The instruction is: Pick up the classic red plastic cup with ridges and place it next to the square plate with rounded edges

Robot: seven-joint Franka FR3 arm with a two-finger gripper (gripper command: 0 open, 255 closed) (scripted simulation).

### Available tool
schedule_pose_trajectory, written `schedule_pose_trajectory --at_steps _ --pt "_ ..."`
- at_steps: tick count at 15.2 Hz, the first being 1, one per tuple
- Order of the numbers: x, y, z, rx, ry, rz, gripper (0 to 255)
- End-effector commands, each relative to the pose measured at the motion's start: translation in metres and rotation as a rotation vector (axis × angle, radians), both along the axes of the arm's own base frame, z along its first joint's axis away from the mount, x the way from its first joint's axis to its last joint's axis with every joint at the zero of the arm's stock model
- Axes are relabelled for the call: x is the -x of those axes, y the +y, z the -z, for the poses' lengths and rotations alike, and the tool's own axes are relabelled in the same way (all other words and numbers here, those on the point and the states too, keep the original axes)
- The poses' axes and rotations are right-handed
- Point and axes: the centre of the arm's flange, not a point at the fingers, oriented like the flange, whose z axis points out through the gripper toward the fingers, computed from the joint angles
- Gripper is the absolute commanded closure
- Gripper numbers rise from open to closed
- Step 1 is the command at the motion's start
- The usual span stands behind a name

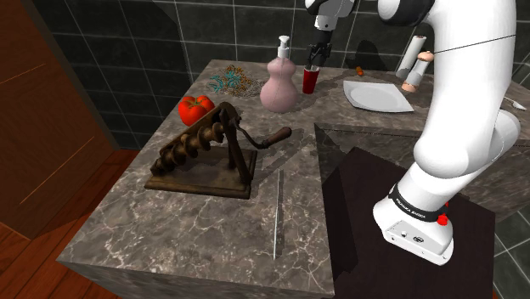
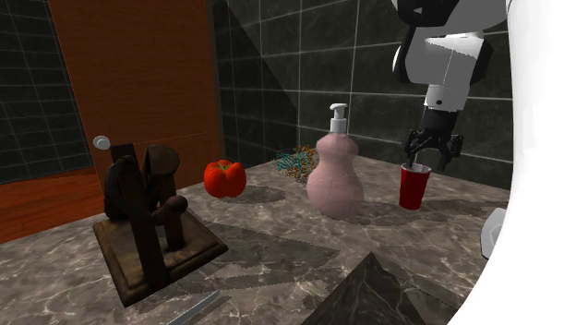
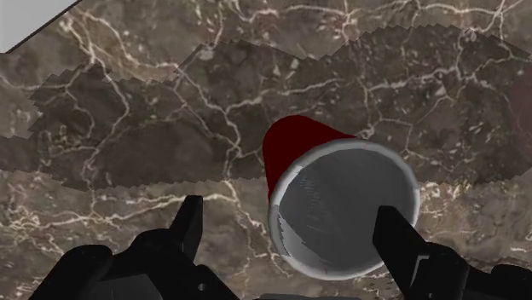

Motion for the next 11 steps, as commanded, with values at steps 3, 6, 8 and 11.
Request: schedule_pose_trajectory --at_steps 3,6,8,11 --pt "0.0 -0.004 -0.039 0.0 0.0 0.0 0" --pt "0.0 -0.005 -0.05 0.0 0.0 0.0 0" --pt "0.0 -0.005 -0.05 0.0 0.0 0.0 0" --pt "0.0 -0.005 -0.05 0.0 0.0 0.0 0"
